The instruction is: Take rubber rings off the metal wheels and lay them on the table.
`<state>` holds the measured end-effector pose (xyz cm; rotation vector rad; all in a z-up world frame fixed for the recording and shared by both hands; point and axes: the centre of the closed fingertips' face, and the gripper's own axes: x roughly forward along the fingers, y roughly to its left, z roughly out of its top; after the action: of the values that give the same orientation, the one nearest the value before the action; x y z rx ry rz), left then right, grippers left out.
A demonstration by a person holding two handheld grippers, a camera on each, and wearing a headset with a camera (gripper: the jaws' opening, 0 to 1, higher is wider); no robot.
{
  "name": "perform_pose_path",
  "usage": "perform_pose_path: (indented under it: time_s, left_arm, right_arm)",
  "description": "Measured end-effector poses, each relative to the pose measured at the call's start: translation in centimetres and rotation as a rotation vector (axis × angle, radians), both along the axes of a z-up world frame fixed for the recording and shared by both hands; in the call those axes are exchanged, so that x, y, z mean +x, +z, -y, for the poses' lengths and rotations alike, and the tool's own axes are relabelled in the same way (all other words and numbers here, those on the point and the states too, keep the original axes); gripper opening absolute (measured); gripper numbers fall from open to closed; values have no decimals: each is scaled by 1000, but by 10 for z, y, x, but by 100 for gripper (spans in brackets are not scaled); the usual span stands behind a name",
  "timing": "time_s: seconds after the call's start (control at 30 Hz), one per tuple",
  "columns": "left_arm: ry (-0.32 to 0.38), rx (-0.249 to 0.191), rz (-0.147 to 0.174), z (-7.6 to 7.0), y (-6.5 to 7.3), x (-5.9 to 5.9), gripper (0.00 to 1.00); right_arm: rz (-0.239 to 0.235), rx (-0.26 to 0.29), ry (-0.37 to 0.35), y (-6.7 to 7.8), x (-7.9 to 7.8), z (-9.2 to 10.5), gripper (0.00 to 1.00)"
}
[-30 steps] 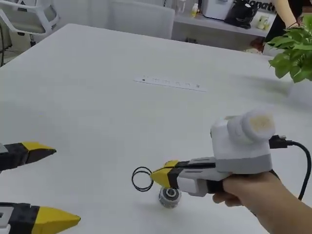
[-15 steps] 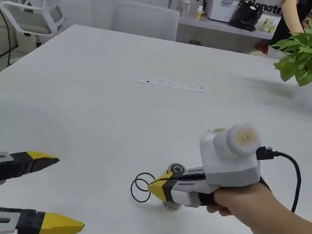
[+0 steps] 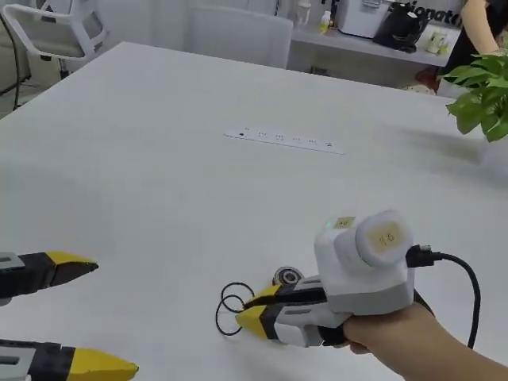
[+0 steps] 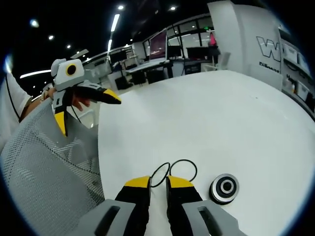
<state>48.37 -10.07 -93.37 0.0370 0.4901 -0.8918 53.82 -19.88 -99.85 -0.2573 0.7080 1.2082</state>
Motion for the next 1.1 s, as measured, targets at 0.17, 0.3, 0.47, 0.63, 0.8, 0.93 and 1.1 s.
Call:
perform_pose_path:
  time_s: [0.17, 0.3, 0.47, 0.63, 0.8, 0.93, 1.1]
  left_arm:
    - [0, 1, -2, 0, 0, 0, 80]
    - [2, 0, -3, 0, 0, 0, 80]
    - [-4, 6, -6, 0, -1, -1, 80]
    - [-9, 11, -6, 1, -1, -2, 80]
    - [-32, 20, 8, 3, 1, -2, 80]
    - [-60, 20, 19, 6, 6, -2, 82]
    - [-70, 30, 44, 5, 16, 3, 82]
  right_arm:
    - [6, -2, -18, 1, 5, 3, 13]
    - [-2, 14, -49, 5, 11, 7, 14]
    - [11, 43, -93, 14, 21, 12, 14]
    - [24, 75, -142, 23, 32, 20, 15]
    - [28, 107, -205, 31, 44, 30, 15]
    - [38, 114, -241, 33, 51, 38, 15]
    - [43, 116, -276, 34, 58, 48, 14]
